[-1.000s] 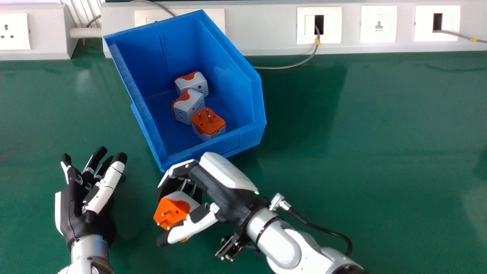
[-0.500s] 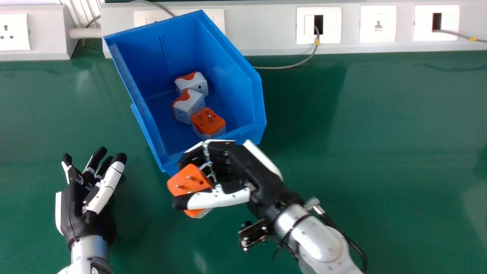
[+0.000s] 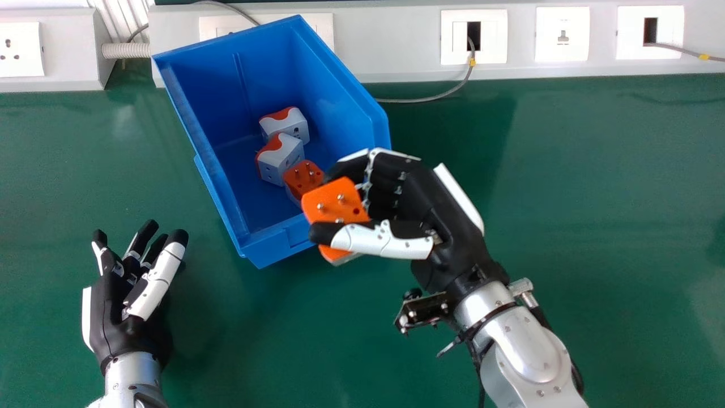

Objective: Pick all objects and put in blue box

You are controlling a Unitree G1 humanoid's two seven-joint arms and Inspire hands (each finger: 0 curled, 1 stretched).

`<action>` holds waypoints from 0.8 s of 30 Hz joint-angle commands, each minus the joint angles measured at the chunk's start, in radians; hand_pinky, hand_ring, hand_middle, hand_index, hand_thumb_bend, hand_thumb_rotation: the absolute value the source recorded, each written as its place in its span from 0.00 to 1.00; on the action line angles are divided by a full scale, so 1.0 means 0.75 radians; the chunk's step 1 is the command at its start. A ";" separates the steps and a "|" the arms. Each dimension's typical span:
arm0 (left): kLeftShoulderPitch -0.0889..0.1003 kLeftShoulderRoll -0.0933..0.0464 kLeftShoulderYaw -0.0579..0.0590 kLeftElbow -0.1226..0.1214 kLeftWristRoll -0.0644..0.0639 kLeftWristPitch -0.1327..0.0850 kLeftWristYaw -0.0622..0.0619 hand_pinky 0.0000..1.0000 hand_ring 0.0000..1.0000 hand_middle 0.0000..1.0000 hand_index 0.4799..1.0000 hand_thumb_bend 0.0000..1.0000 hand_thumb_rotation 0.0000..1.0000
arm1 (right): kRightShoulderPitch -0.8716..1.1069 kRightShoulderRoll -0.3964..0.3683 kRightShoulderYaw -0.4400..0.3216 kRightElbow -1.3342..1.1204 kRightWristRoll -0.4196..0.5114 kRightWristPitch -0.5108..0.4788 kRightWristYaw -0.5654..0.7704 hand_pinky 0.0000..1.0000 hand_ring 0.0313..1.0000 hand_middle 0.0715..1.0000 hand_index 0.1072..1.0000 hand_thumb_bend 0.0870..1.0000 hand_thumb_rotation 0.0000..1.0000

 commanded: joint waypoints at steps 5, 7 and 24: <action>0.158 -0.077 0.021 0.163 -0.021 0.209 0.081 0.82 0.85 0.86 0.68 0.62 0.05 | -0.295 0.001 0.020 0.053 -0.354 -0.187 -0.332 0.36 0.42 0.46 0.43 0.45 0.00; 0.156 -0.077 0.027 0.165 -0.029 0.215 0.085 0.82 0.85 0.86 0.68 0.62 0.05 | -0.370 -0.027 0.052 0.150 -0.503 -0.252 -0.466 0.36 0.41 0.46 0.43 0.45 0.00; 0.163 -0.071 0.029 0.178 -0.030 0.235 0.089 0.81 0.84 0.85 0.67 0.63 0.01 | -0.965 -0.157 0.429 0.914 -1.214 -0.386 -1.235 0.33 0.41 0.46 0.47 0.45 0.00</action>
